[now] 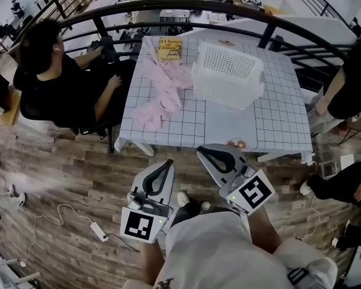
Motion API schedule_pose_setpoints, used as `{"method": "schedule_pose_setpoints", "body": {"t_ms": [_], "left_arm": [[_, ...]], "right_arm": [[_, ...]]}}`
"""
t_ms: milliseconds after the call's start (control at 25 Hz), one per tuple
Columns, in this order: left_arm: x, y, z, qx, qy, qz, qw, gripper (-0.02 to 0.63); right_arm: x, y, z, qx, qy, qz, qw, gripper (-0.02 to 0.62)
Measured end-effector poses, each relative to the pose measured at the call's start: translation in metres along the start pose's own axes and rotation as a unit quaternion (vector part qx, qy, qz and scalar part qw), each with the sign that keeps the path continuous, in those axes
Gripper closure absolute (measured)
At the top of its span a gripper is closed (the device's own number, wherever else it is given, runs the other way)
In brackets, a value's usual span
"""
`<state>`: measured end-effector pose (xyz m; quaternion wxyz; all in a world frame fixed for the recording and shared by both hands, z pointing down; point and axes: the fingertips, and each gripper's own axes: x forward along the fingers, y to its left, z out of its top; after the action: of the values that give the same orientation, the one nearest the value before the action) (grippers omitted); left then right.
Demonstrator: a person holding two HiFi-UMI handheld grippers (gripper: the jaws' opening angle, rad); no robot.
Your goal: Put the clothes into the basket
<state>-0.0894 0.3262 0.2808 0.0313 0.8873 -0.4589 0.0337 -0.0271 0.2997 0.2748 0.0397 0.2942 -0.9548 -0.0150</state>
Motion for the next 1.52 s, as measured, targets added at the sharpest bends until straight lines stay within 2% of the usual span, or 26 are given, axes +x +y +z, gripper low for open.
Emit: {"method": "schedule_pose_setpoints", "body": {"t_ms": [280,640,1240,1520], "left_arm": [[0.0,0.035,-0.002,-0.006,-0.004,-0.01,0.9999,0.603],[0.014,0.062,-0.006,-0.01,-0.001,-0.011,0.9999,0.603],[0.092,0.11,-0.01,-0.015,0.014,0.014,0.9997,0.603],[0.124,0.127,-0.003,-0.008,0.019,0.043,0.9989,0.603]], "right_arm": [[0.031,0.006,-0.001,0.017,0.013,-0.013,1.0,0.578],[0.06,-0.011,-0.009,-0.001,0.017,-0.01,1.0,0.578],[0.111,-0.087,-0.02,0.022,0.022,0.023,0.999,0.578],[0.13,-0.118,-0.022,0.017,0.022,0.059,0.998,0.578]]}}
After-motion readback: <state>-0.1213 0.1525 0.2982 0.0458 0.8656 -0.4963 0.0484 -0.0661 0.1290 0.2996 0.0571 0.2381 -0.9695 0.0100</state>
